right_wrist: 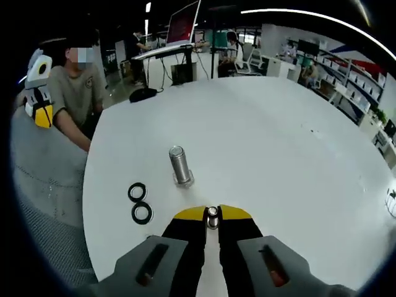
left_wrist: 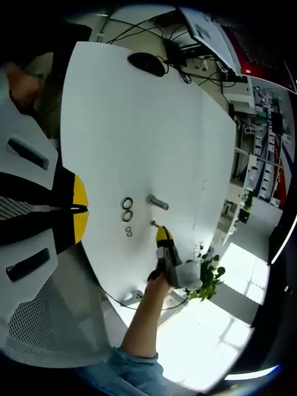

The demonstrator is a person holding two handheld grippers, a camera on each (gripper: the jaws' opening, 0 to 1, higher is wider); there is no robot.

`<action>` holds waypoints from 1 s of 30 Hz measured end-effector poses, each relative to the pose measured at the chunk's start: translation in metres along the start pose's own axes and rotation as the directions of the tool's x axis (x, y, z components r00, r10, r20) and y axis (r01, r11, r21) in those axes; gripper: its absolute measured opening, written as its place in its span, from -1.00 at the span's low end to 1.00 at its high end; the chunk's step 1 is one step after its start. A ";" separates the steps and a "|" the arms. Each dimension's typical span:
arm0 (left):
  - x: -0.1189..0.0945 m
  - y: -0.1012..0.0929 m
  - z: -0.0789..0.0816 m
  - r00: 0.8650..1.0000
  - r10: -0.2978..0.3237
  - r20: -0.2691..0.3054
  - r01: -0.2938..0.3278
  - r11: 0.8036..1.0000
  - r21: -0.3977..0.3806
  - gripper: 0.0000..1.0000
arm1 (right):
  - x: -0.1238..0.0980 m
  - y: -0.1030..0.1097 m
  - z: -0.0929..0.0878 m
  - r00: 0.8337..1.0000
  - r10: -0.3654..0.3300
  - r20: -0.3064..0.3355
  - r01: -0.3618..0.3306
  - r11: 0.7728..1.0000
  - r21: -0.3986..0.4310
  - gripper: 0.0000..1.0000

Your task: Place the washer onto the threaded stud by aligning its center hole with the stud, sliding it down to the base, and recovering from edge contact or off-axis alignment until the washer reaches the visible bottom stop.

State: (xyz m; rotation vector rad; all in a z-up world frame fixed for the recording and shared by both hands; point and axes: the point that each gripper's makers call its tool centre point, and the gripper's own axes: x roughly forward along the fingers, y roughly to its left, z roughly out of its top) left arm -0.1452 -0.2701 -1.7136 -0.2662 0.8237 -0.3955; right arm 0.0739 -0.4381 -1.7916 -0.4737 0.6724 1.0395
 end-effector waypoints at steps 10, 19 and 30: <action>0.000 0.001 0.001 1.000 0.001 0.006 -0.001 1.000 0.000 -1.00 | 0.001 0.012 -0.017 0.999 0.019 -0.042 -0.020 0.999 -0.027 -0.85; -0.001 0.002 0.001 1.000 0.006 0.006 -0.006 1.000 -0.007 -1.00 | -0.009 0.031 -0.017 0.998 0.058 -0.016 -0.058 0.998 0.036 -0.85; 0.000 0.002 0.000 1.000 0.011 0.004 -0.011 1.000 -0.011 -1.00 | -0.014 0.043 -0.031 0.994 0.108 -0.030 -0.109 0.993 -0.049 -0.82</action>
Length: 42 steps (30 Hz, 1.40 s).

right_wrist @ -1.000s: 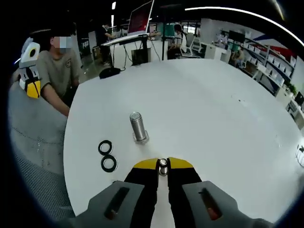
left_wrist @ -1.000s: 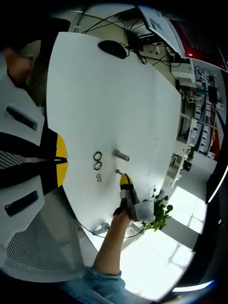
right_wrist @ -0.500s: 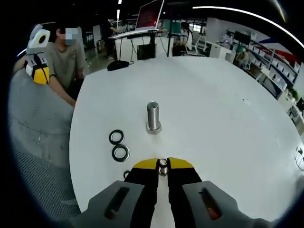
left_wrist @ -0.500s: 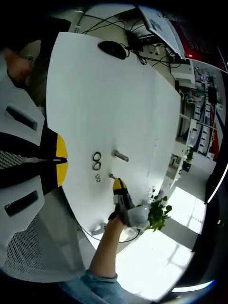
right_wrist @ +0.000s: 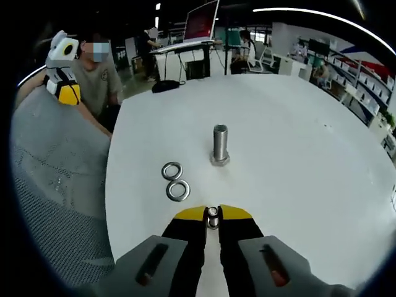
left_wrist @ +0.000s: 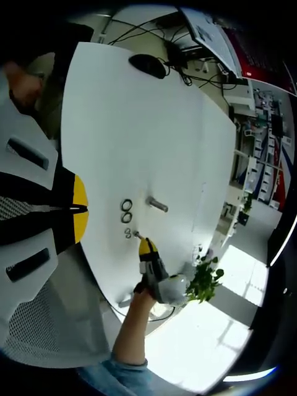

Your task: Place the washer onto the threaded stud by aligning its center hole with the stud, sliding it down to the base, and recovering from edge contact or off-axis alignment until the washer reaches the visible bottom stop.

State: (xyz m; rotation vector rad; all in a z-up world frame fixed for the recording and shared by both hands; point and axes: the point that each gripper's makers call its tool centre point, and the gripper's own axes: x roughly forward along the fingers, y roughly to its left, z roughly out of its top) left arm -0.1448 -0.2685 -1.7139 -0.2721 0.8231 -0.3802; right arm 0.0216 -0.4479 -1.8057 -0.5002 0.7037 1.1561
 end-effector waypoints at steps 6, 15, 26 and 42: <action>0.000 0.000 0.002 1.000 0.000 0.009 0.000 1.000 -0.002 -1.00 | -0.028 -0.001 0.012 0.998 -0.029 0.046 0.028 0.999 0.024 -0.45; -0.002 -0.001 0.009 0.999 -0.015 0.052 0.015 1.000 0.009 -1.00 | -0.110 0.017 0.040 0.974 -0.061 0.218 0.040 0.994 0.102 -0.32; -0.002 -0.010 0.009 0.997 -0.063 0.050 0.061 0.998 0.034 -1.00 | -0.187 0.038 0.034 0.909 -0.221 0.355 0.082 0.927 0.366 -0.17; 0.001 -0.025 -0.006 0.989 -0.136 -0.049 0.141 0.984 0.111 -1.00 | -0.206 0.085 0.005 0.906 -0.378 0.190 0.308 0.898 0.313 -0.18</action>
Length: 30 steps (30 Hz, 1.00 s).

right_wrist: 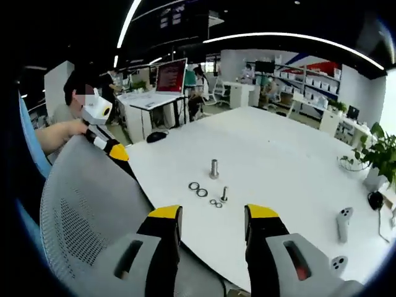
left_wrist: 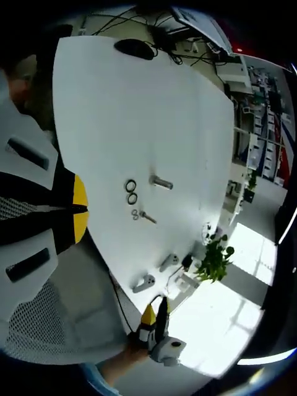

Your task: Place the washer onto the threaded stud by aligning its center hole with the stud, sliding it down to the base, and recovering from edge contact or off-axis alignment until the washer reaches the visible bottom stop.

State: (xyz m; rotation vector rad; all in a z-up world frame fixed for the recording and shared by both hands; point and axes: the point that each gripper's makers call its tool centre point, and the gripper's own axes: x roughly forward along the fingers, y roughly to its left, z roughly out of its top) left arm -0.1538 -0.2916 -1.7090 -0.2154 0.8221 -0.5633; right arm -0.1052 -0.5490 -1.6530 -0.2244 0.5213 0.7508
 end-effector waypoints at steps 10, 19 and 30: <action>-0.002 -0.007 0.005 0.999 -0.040 0.035 0.039 0.999 0.035 -1.00 | -0.001 -0.005 -0.042 0.980 -0.162 -0.112 0.161 0.987 -0.014 -0.25; 0.000 -0.013 0.009 0.997 -0.062 0.038 0.059 0.995 0.084 -1.00 | 0.000 -0.004 -0.063 0.970 -0.117 -0.215 0.141 0.985 0.098 -0.29; -0.001 -0.016 0.010 0.996 -0.074 0.051 0.068 0.991 0.112 -1.00 | 0.003 0.010 -0.080 0.959 -0.010 -0.284 0.066 0.980 0.188 -0.29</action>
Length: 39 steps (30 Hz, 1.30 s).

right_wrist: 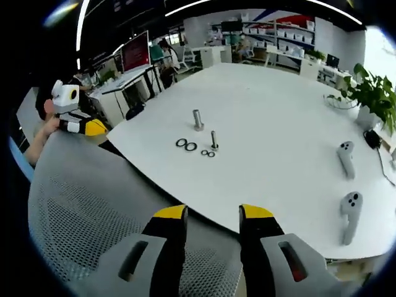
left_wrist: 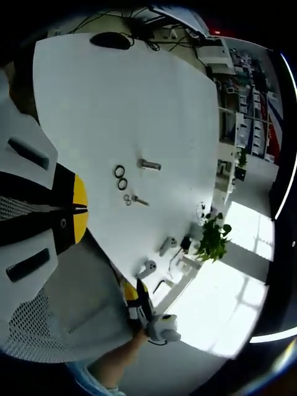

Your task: Place the washer onto the threaded stud by aligning its center hole with the stud, sliding it down to the base, and recovering from edge contact or off-axis alignment until the washer reaches the visible bottom stop.

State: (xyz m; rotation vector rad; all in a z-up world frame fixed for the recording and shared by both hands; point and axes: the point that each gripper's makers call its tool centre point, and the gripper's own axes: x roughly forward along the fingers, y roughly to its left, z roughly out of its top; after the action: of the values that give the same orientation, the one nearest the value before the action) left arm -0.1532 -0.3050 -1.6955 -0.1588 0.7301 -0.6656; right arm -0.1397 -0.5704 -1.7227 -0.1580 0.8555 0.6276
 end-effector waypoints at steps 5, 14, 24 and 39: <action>-0.002 0.003 0.006 0.999 0.015 0.040 -0.014 1.000 -0.022 -1.00 | 0.003 0.010 -0.008 0.997 0.070 -0.041 -0.069 0.997 0.018 -0.29; -0.005 0.007 0.008 0.997 0.036 0.066 -0.033 0.999 -0.043 -1.00 | 0.006 0.021 -0.014 0.988 0.132 -0.085 -0.132 0.991 0.008 -0.31; -0.001 0.007 0.000 0.999 0.042 0.012 -0.042 0.999 -0.023 -0.98 | 0.006 0.023 -0.019 0.983 0.128 -0.128 -0.135 0.990 -0.045 -0.35; -0.003 0.007 0.001 0.999 0.034 0.023 -0.033 0.998 -0.046 -0.99 | 0.006 0.029 -0.021 0.978 0.158 -0.139 -0.168 0.984 -0.064 -0.35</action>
State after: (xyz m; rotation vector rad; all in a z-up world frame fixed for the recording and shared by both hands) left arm -0.1505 -0.2977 -1.6960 -0.1959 0.7241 -0.6141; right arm -0.1674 -0.5518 -1.7379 -0.2009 0.9816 0.8109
